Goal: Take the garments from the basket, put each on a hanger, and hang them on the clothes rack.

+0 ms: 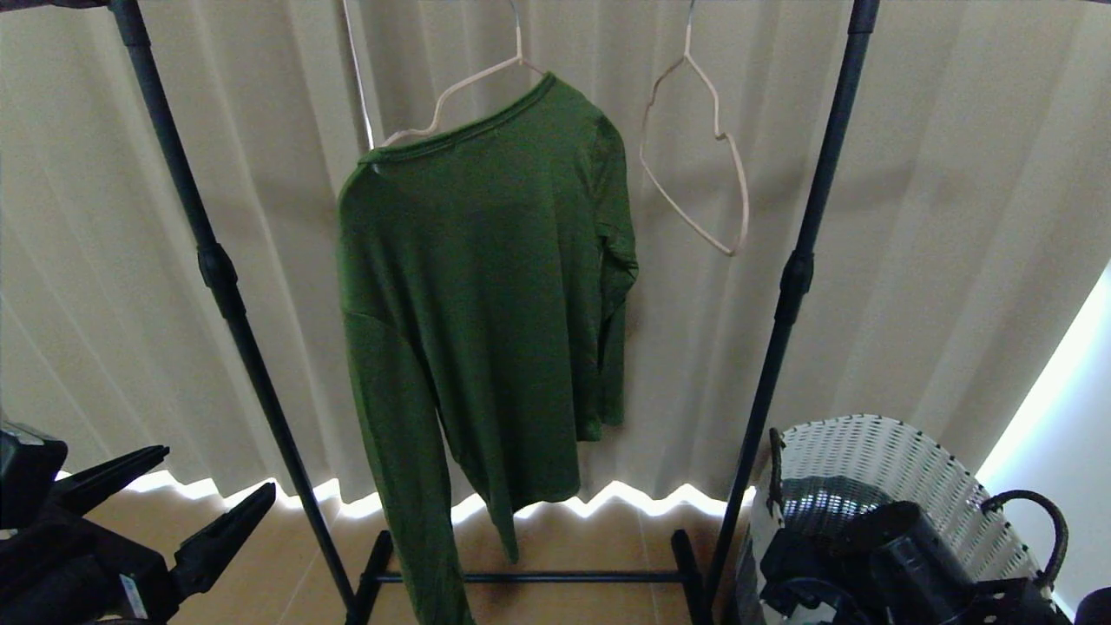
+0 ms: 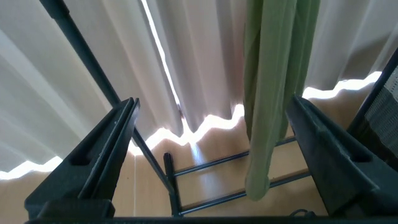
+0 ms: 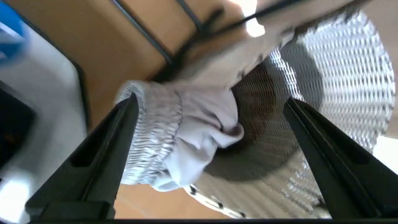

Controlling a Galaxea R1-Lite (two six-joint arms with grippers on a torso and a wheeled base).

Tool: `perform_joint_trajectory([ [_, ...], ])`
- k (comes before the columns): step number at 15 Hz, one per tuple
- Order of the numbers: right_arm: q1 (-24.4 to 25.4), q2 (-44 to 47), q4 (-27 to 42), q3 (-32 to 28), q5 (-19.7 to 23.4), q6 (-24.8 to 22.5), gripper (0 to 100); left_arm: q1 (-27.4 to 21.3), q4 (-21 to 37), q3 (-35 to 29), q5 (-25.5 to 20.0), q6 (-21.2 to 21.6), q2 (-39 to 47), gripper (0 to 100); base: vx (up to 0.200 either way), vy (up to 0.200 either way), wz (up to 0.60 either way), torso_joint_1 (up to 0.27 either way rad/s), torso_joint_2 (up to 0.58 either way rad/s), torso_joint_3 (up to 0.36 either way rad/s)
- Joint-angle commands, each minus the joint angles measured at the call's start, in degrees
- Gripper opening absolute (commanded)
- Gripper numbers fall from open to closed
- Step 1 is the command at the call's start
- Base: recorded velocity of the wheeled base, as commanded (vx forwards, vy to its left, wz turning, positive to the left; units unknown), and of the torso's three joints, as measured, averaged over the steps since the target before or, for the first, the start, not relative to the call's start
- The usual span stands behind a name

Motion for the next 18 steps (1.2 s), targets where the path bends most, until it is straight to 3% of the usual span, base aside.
perform_joint_trajectory([
  [1, 0.7, 4.3, -0.1, -0.2, -0.1, 0.0, 100, -0.2, 0.0, 0.0, 0.0, 0.0, 0.1, 100, 0.0, 0.0, 0.0, 0.0, 0.0, 0.0],
  [7, 2.5, 7.2, 0.0, -0.7, -1.1, 0.1, 100, -0.2, 0.0, 0.0, 0.0, 0.0, -0.1, 100, 0.0, 0.0, 0.0, 0.0, 0.0, 0.0],
  [9, 2.4, 9.6, -0.1, -1.7, -5.6, 0.1, 100, -0.2, 0.0, 0.0, 0.0, 0.0, -0.2, 100, 0.0, 0.0, 0.0, 0.0, 0.0, 0.0],
  [11, 1.6, 11.6, -0.3, -2.8, -7.2, 0.1, 100, -0.2, 0.0, 0.0, 0.0, 0.0, -0.2, 100, 0.0, 0.0, 0.0, 0.0, 0.0, 0.0],
  [12, 1.2, 12.7, -0.5, -3.3, -7.7, 0.1, 0, -0.2, 0.0, 0.0, 0.0, 0.0, -0.2, 100, 0.0, 0.0, 0.0, 0.0, 0.0, 0.0],
  [16, 0.9, 12.5, -1.1, -3.9, -7.9, 0.5, 0, -0.2, 0.0, 0.0, 0.0, 0.0, -0.2, 100, 0.0, 0.0, 0.0, 0.0, 0.0, 0.0],
  [18, 0.9, 7.9, -1.1, -3.8, -8.2, 2.1, 0, -0.2, 0.0, 0.0, 0.0, 0.0, -0.2, 100, 0.0, 0.0, 0.0, 0.0, 0.0, 0.0],
])
